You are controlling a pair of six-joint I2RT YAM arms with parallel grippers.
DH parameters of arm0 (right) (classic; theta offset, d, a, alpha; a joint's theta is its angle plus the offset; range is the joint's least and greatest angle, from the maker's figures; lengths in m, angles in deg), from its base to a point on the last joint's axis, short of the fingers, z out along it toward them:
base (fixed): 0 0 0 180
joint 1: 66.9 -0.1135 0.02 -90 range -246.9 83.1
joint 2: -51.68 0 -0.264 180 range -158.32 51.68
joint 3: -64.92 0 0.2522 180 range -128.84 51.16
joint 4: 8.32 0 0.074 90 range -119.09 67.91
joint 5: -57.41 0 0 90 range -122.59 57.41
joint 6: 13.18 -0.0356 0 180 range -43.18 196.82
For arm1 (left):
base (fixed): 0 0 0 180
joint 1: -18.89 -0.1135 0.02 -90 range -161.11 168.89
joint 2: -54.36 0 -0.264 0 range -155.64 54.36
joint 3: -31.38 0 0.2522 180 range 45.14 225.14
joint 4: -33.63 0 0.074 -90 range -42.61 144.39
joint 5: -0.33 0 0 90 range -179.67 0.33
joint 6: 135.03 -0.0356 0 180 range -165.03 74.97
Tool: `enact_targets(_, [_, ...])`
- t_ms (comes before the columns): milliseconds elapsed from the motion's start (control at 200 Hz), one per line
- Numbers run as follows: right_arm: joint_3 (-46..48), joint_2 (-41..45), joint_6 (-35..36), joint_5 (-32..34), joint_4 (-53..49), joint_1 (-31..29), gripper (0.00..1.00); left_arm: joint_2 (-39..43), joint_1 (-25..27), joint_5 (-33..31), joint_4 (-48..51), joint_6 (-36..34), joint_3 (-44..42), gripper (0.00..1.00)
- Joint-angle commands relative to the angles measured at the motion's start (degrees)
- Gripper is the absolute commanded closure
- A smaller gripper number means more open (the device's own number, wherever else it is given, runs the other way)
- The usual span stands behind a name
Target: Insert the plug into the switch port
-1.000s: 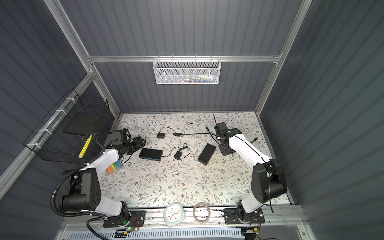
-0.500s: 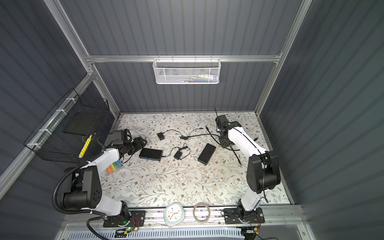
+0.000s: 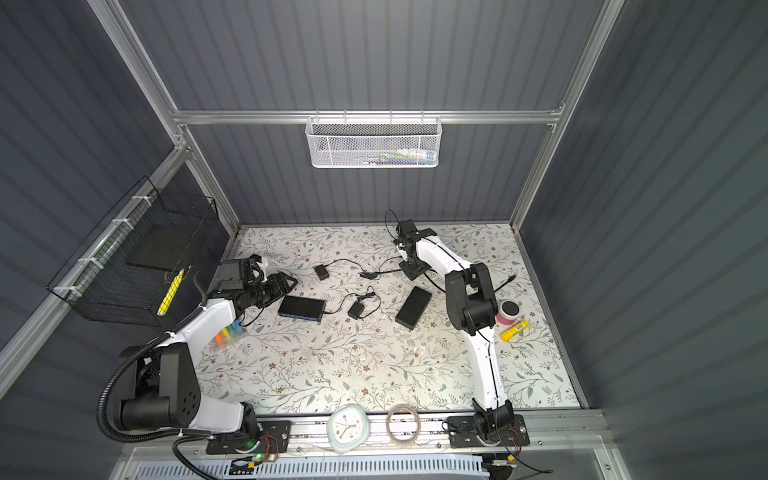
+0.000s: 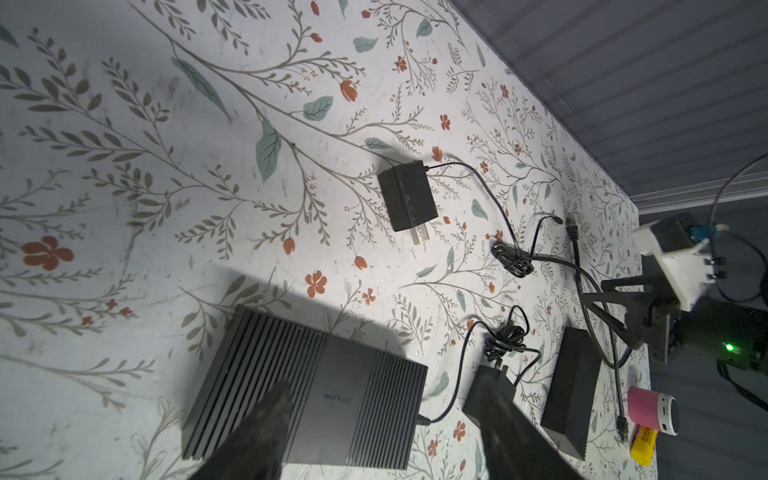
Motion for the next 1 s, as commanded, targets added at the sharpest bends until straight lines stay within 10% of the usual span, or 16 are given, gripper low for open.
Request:
enact_targets(0, [-0.9,1.4,1.9,0.4,-0.1,1.7,0.51,0.9,0.0,1.5,1.3,-1.4,-1.1,0.29])
enact_targets(996, [0.0,-3.1,-0.3,-8.1,1.6,9.5,0.79,-0.5,0.0,2.1,1.3,-1.7,-0.4,0.30])
